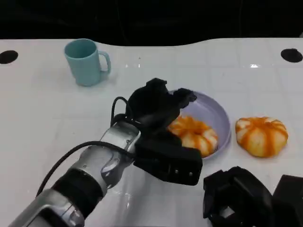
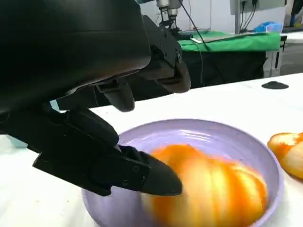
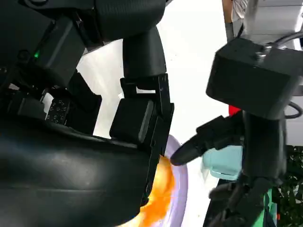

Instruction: Grasp the bread from the table and place it into the plate.

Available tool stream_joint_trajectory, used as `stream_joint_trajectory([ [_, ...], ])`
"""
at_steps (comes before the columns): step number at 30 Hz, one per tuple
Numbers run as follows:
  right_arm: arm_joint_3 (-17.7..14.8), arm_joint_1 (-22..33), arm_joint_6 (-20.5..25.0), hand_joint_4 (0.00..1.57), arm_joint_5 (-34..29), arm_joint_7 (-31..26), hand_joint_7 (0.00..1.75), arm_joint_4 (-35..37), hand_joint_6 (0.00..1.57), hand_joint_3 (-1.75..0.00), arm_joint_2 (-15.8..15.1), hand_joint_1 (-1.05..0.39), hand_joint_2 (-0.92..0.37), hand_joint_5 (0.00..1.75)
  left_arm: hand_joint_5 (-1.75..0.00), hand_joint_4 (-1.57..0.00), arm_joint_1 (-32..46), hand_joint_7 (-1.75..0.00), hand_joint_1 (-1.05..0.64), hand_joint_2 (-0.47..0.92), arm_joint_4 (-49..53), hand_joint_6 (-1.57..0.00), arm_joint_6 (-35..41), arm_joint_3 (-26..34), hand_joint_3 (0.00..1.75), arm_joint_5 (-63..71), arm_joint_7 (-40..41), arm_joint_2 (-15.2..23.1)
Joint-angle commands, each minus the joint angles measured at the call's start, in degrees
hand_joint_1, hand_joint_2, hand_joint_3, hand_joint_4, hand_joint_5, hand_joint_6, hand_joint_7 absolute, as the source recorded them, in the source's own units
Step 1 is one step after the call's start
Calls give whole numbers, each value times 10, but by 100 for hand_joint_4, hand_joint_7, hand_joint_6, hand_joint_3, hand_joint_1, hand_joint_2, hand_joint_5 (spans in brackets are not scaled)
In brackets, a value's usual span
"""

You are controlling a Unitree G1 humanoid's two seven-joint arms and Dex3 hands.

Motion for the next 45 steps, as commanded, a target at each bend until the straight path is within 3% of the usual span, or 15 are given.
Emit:
stream_joint_trajectory([
  [1, -2, 2, -1, 155, 3, 0, 94, -2, 157, -120, -7, -105, -12, 127, -97, -4, 14, -27, -90, 92, -43, -20, 17, -3, 17, 9, -27, 21],
  [8, -2, 3, 3, 155, 5, -1, 94, -4, 157, -120, -5, -105, -11, 127, -99, -4, 33, -28, -89, 92, -91, -21, 35, 0, 17, 14, -53, 39],
  [27, -1, 3, 2, 156, 6, -1, 95, -5, 157, -119, -3, -105, -11, 125, -101, -14, 156, -31, -84, 92, -288, -25, -5, 63, 19, -32, -91, 125],
  [39, -2, 1, -5, 157, 7, 3, 94, 0, 157, -120, -4, -105, -12, 124, -99, -35, 262, -31, -75, 92, -357, -42, -93, 128, 21, -72, -56, 164],
  [45, -4, -2, -6, 157, 8, 4, 94, 5, 157, -120, -3, -105, -11, 124, -93, -58, 304, -24, -68, 92, -348, -61, -152, 159, 22, -101, -16, 164],
])
